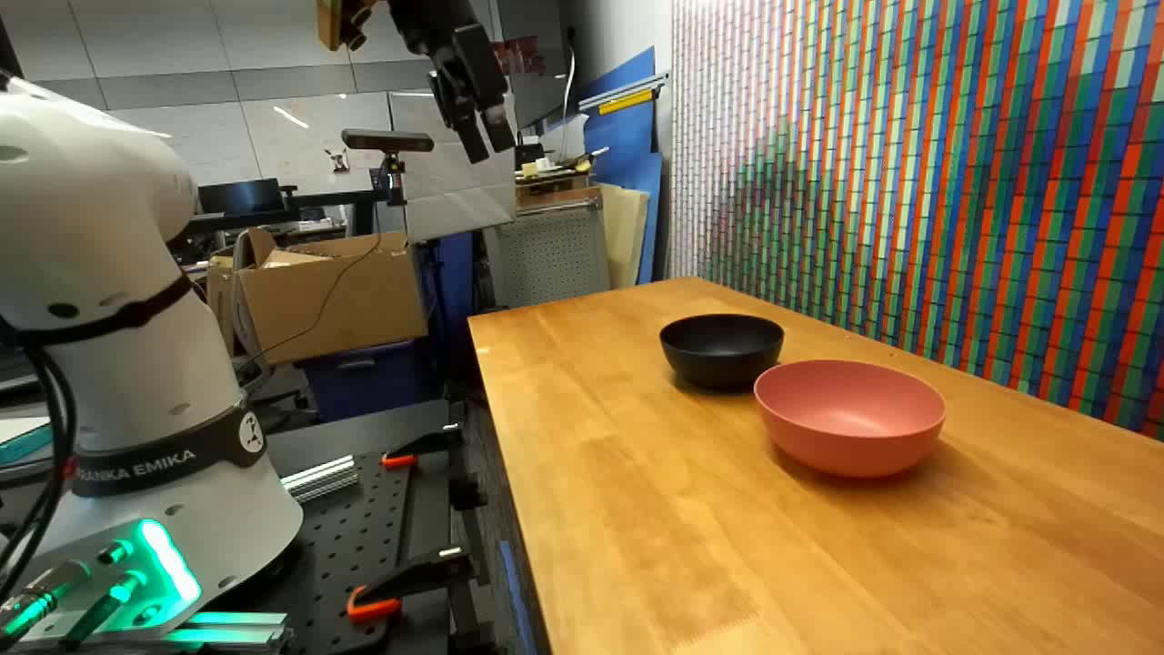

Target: Put the black bowl in the pink bowl

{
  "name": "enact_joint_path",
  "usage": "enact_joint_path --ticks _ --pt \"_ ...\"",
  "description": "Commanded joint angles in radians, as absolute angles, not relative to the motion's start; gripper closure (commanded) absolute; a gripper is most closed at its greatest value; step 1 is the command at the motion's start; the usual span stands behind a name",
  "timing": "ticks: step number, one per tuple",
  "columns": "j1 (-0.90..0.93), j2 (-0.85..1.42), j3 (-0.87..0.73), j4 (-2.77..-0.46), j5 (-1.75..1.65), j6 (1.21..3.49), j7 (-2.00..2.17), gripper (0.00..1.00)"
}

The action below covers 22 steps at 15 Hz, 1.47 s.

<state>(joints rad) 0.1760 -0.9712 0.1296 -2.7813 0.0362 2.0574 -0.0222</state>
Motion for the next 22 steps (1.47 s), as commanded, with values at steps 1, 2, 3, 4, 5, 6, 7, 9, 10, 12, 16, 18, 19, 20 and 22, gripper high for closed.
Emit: enact_joint_path --ticks 1,2,3,4,5,6,7,9,10,12,16,18,19,20,22 --pt "0.178 -0.97 0.128 -2.779 0.034 2.055 -0.02 0.0" --pt "0.178 -0.97 0.128 -2.779 0.034 2.055 -0.02 0.0" --pt "0.178 -0.97 0.128 -2.779 0.034 2.055 -0.02 0.0" --pt "0.178 -0.97 0.128 -2.779 0.034 2.055 -0.02 0.0" --pt "0.178 -0.97 0.128 -2.779 0.034 2.055 -0.02 0.0" --pt "0.178 -0.97 0.128 -2.779 0.034 2.055 -0.02 0.0" --pt "0.179 -0.963 0.131 -2.779 0.035 2.06 -0.018 0.0" --pt "0.181 -0.926 0.123 -2.778 0.05 2.112 -0.019 0.0" --pt "0.182 -0.9 0.119 -2.78 0.062 2.146 -0.013 0.0" --pt "0.178 -0.818 0.125 -2.78 0.084 2.252 0.011 0.0" --pt "0.164 -0.605 0.125 -2.743 0.13 2.493 0.068 0.0" --pt "0.145 -0.476 0.119 -2.694 0.144 2.583 0.112 0.0" --pt "0.136 -0.417 0.119 -2.664 0.146 2.612 0.135 0.0" --pt "0.121 -0.354 0.122 -2.632 0.145 2.633 0.169 0.0" --pt "0.095 -0.233 0.135 -2.561 0.134 2.668 0.229 0.0"
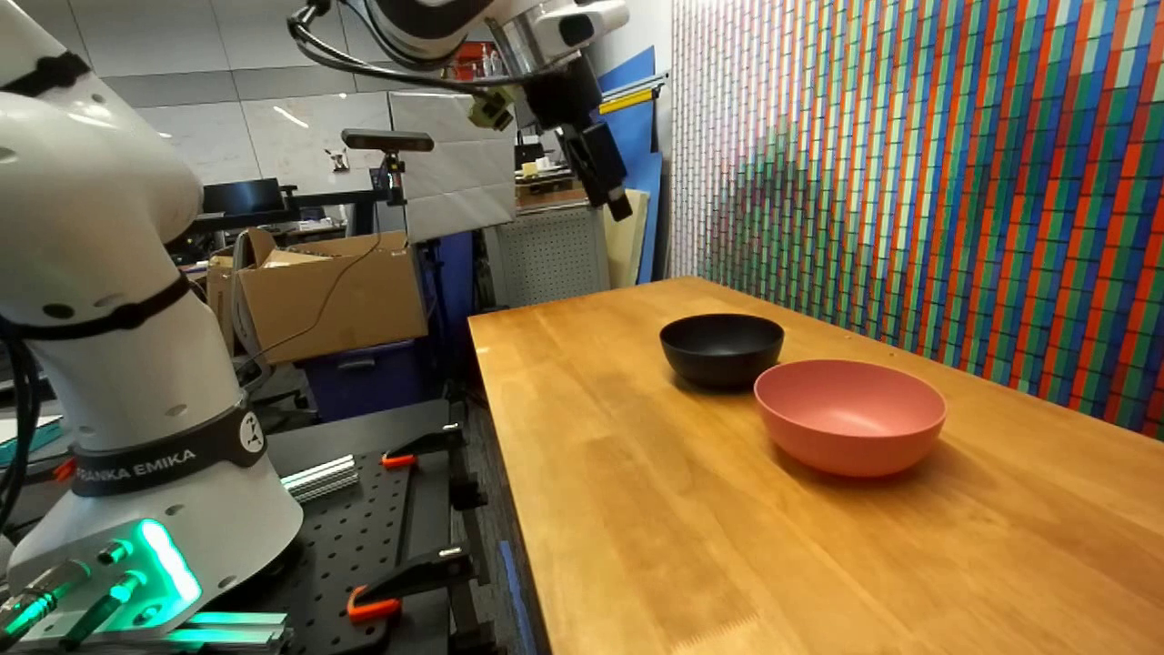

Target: Put the black bowl in the pink bowl

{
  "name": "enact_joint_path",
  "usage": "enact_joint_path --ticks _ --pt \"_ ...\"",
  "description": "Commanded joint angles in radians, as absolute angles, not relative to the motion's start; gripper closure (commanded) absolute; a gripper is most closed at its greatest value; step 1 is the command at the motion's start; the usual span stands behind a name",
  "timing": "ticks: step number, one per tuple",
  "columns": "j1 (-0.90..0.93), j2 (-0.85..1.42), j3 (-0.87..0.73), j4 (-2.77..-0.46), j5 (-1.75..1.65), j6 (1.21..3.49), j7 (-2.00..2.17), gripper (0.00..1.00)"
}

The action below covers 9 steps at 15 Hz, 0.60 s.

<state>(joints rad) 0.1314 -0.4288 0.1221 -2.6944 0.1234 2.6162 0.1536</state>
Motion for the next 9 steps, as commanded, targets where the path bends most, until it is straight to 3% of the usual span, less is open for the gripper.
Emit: enact_joint_path --ticks 1,9 --pt "0.082 -0.172 0.144 -2.523 0.12 2.668 0.264 0.0" --pt "0.137 0.274 0.109 -2.174 0.018 2.583 0.534 0.0"
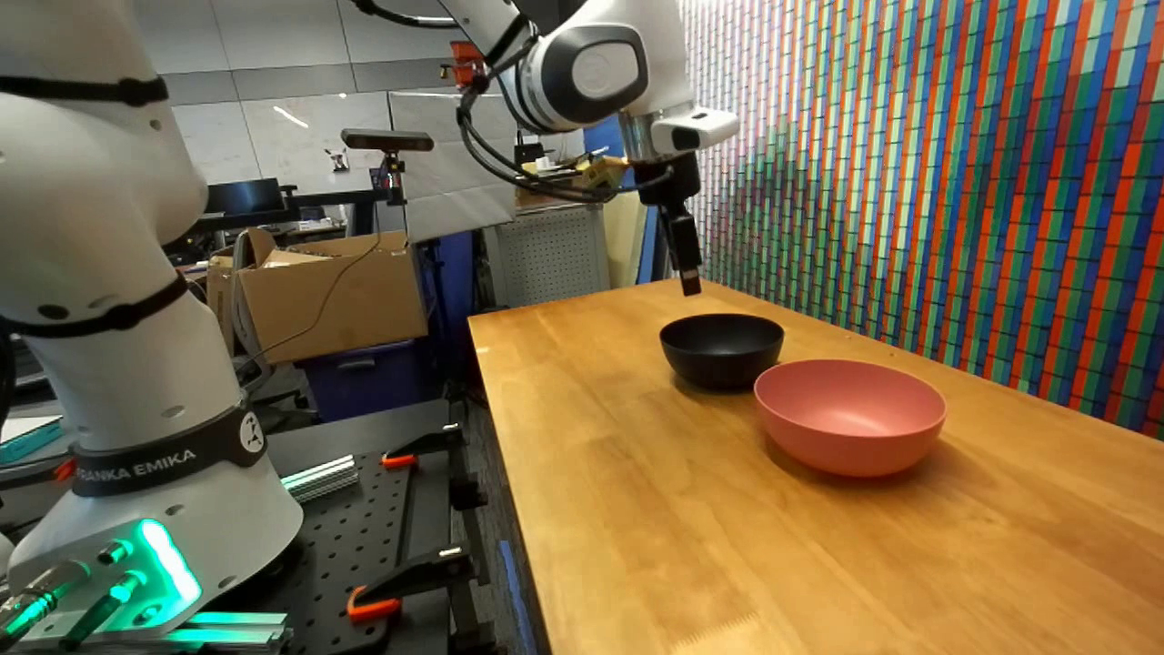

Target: Put the black bowl in the pink bowl

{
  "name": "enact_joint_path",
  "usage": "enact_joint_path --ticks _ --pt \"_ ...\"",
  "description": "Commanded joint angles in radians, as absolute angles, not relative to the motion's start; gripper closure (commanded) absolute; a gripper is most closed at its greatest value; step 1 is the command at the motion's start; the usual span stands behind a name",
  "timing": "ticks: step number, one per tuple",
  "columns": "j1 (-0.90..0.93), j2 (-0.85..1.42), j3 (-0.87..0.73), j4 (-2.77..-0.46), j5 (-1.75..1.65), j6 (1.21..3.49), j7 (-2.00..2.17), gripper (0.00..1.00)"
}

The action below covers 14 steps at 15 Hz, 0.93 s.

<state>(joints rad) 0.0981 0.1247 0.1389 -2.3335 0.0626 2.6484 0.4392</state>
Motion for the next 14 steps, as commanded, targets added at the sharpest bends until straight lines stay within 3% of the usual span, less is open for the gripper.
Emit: enact_joint_path --ticks 1,7,14 --pt "0.154 0.313 0.093 -2.137 0.004 2.569 0.559 0.0" --pt "0.204 0.477 -0.043 -1.936 -0.072 2.407 0.649 0.0" --pt "0.184 0.538 -0.073 -1.825 -0.048 2.312 0.63 0.0"
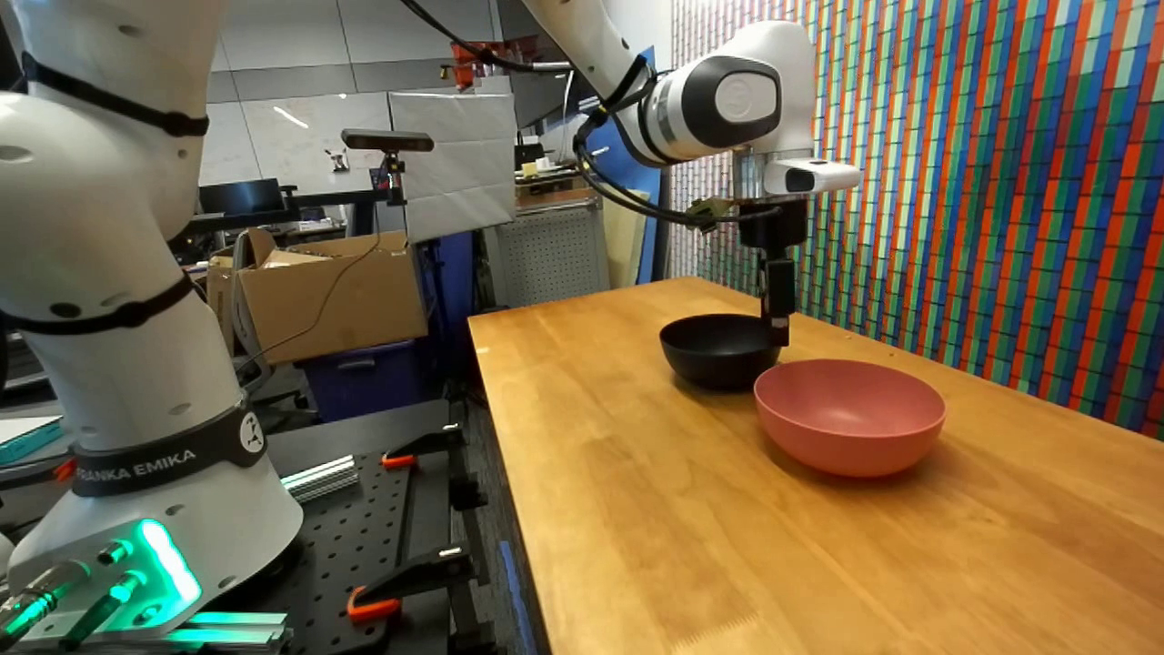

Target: Put the black bowl in the pink bowl

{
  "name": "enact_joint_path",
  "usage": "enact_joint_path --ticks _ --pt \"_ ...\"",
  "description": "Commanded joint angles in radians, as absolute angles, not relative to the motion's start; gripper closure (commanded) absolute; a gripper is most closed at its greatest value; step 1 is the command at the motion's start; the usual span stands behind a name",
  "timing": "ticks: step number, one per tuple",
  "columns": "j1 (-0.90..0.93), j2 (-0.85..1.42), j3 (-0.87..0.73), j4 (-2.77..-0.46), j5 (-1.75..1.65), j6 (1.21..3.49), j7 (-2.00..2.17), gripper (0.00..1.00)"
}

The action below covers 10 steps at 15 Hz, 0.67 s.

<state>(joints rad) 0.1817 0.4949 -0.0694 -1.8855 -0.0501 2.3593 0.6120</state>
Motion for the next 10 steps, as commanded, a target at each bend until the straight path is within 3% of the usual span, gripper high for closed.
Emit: enact_joint_path --ticks 1,5,6,7,10 --pt "0.183 0.544 -0.069 -1.828 -0.043 2.311 0.628 0.0" --pt "0.185 0.574 -0.065 -1.829 -0.036 2.308 0.627 0.0" --pt "0.186 0.579 -0.065 -1.83 -0.039 2.311 0.622 0.25" --pt "0.188 0.58 -0.065 -1.832 -0.043 2.316 0.62 0.28" --pt "0.184 0.58 -0.065 -1.823 -0.039 2.308 0.615 0.51"
